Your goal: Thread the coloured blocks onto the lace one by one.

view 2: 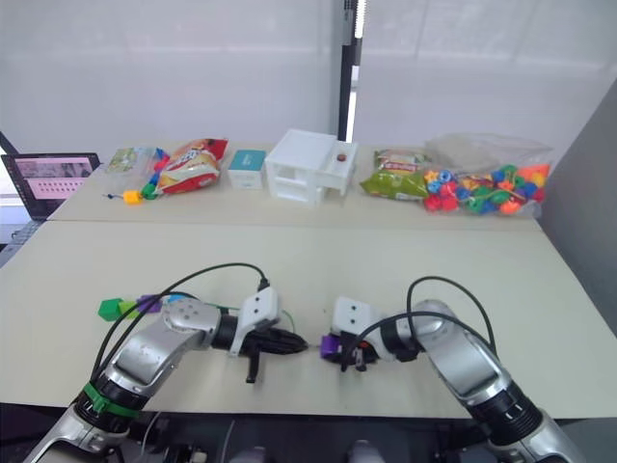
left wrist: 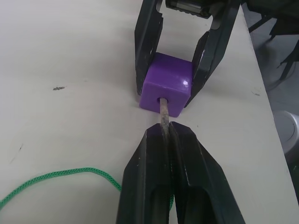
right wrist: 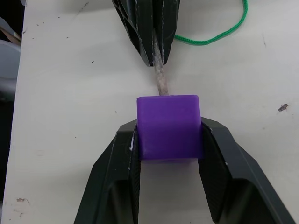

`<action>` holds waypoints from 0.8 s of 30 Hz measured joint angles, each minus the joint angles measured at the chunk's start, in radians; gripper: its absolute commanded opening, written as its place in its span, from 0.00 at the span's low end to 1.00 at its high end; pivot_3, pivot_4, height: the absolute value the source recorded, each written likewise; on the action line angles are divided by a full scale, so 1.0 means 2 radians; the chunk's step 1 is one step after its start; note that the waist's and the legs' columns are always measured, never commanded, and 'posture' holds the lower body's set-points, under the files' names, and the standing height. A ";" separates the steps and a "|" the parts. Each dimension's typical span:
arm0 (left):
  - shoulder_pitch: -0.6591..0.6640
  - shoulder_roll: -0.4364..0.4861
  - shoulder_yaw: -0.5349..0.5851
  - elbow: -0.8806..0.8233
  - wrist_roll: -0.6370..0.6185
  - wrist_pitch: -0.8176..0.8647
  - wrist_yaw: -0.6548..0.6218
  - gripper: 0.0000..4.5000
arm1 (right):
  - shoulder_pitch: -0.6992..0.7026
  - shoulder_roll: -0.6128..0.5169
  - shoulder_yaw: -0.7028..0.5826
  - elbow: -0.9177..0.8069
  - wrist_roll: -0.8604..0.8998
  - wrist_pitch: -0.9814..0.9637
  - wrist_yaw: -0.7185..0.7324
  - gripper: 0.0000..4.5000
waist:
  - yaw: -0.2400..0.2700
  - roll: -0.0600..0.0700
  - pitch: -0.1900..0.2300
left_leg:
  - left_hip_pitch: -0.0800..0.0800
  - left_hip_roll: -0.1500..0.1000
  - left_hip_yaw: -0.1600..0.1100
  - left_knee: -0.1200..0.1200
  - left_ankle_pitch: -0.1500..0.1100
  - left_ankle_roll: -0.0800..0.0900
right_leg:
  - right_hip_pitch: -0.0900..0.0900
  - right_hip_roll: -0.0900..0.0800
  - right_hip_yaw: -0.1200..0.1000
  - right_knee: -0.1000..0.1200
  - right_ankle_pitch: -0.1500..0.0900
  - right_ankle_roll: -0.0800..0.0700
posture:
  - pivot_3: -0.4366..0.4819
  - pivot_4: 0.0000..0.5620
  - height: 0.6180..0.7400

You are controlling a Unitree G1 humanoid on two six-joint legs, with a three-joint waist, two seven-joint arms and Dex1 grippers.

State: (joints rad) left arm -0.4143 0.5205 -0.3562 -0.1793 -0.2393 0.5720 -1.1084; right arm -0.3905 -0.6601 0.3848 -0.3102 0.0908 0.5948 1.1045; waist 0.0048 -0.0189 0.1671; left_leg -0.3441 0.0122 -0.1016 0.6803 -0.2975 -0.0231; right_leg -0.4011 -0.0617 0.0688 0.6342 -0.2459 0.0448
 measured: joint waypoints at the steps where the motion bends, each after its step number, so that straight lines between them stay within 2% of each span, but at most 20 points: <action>1: 0.000 0.000 0.001 0.000 0.001 0.000 -0.002 0.00 | 0.001 0.001 -0.001 0.000 0.000 0.000 0.000 0.26 | 0.000 0.000 0.000 | 0.000 0.000 0.000 0.000 0.000 0.000 | 0.000 0.000 0.000 0.000 0.000 0.000 | 0.48 0.27 1.00; 4: 0.000 0.000 0.002 0.005 0.005 -0.007 -0.007 0.00 | 0.003 0.005 -0.001 0.000 -0.001 0.000 -0.001 0.26 | -0.001 0.000 0.000 | 0.000 0.000 0.000 0.000 0.000 0.000 | 0.000 0.000 0.000 0.000 0.000 0.000 | 0.48 0.27 1.00; 10: 0.000 -0.016 -0.014 0.043 0.044 -0.092 -0.012 0.00 | 0.004 0.021 0.002 0.000 -0.005 0.000 -0.005 0.26 | -0.008 0.000 -0.001 | 0.000 0.001 0.000 -0.001 0.000 0.000 | -0.001 0.001 0.000 0.000 0.000 0.000 | 0.48 0.27 1.00; 16: 0.012 0.004 -0.014 0.061 0.065 -0.189 -0.023 0.00 | 0.002 0.025 0.008 -0.001 -0.005 -0.002 -0.007 0.26 | -0.018 0.000 -0.001 | 0.001 0.001 0.000 -0.002 -0.001 0.001 | -0.002 0.001 0.000 0.003 0.000 -0.001 | 0.48 0.27 1.00; 23: 0.018 -0.003 -0.009 0.062 0.063 -0.190 -0.021 0.00 | 0.002 0.023 0.010 0.001 -0.006 -0.009 -0.008 0.26 | -0.022 0.000 -0.001 | 0.001 0.001 0.000 -0.002 -0.001 0.002 | -0.002 0.001 0.000 0.003 0.000 -0.001 | 0.48 0.27 1.00; 24: 0.019 -0.006 -0.006 0.061 0.060 -0.181 -0.019 0.16 | 0.002 0.023 0.010 0.001 -0.006 -0.009 -0.008 0.26 | -0.022 0.000 -0.001 | 0.001 0.001 0.000 -0.002 -0.001 0.002 | -0.002 0.001 0.000 0.003 0.000 -0.001 | 0.48 0.27 1.00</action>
State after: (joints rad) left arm -0.3772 0.5091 -0.3683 -0.0570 -0.1197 0.2104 -1.1459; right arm -0.3875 -0.6141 0.4057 -0.3079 0.0789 0.5774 1.0891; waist -0.0397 -0.0189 0.1642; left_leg -0.3418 0.0135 -0.1021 0.6769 -0.2993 -0.0200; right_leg -0.4049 -0.0599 0.0688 0.6409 -0.2466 0.0435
